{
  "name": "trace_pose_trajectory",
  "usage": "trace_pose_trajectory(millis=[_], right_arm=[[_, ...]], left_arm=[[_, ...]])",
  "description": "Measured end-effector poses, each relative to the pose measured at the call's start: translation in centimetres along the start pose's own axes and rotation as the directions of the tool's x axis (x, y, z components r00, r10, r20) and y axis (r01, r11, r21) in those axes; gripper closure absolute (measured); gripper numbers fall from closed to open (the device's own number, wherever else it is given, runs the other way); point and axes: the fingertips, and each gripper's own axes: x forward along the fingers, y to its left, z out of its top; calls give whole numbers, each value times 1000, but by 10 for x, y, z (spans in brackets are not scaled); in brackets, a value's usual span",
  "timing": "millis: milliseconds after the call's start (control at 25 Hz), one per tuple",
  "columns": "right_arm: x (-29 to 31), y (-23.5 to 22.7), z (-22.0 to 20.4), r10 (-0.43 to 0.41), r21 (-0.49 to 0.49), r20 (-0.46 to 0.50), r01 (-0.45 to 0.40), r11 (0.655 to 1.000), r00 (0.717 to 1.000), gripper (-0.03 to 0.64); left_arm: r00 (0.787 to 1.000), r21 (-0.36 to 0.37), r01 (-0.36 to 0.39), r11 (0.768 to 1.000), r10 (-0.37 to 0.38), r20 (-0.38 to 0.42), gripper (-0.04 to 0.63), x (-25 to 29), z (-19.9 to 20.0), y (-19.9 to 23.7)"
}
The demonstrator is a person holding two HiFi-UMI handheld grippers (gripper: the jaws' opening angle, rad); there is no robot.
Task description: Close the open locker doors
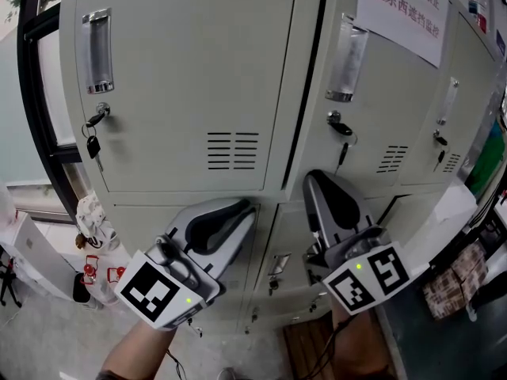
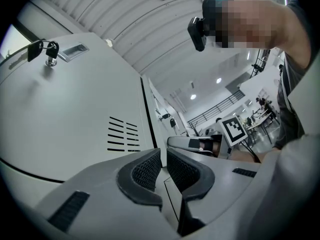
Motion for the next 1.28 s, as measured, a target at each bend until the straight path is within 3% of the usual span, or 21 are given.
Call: trace_pose_trajectory(millis=[480,640,800,1280], right_arm=[[10,-5,-10,4,18,-12,-4,1000,1000,591],[13,-6,-12,6,19,-16,-5,1000,1000,591],[15,-6,-13,9,21,-15,-9,1000,1000,591],[18,-9,-18,20,36,-29,-19,999,999,591]], left_arm=[[1000,0,-11,1000,11,-3,551,1,-5,9],[999,6,2,1000,-2,44,551,4,4,8],[1000,-5,-12,1000,12,-8,551,3,-6,9],[1000,4,-24,1000,24,-8,551,6,-5,10]])
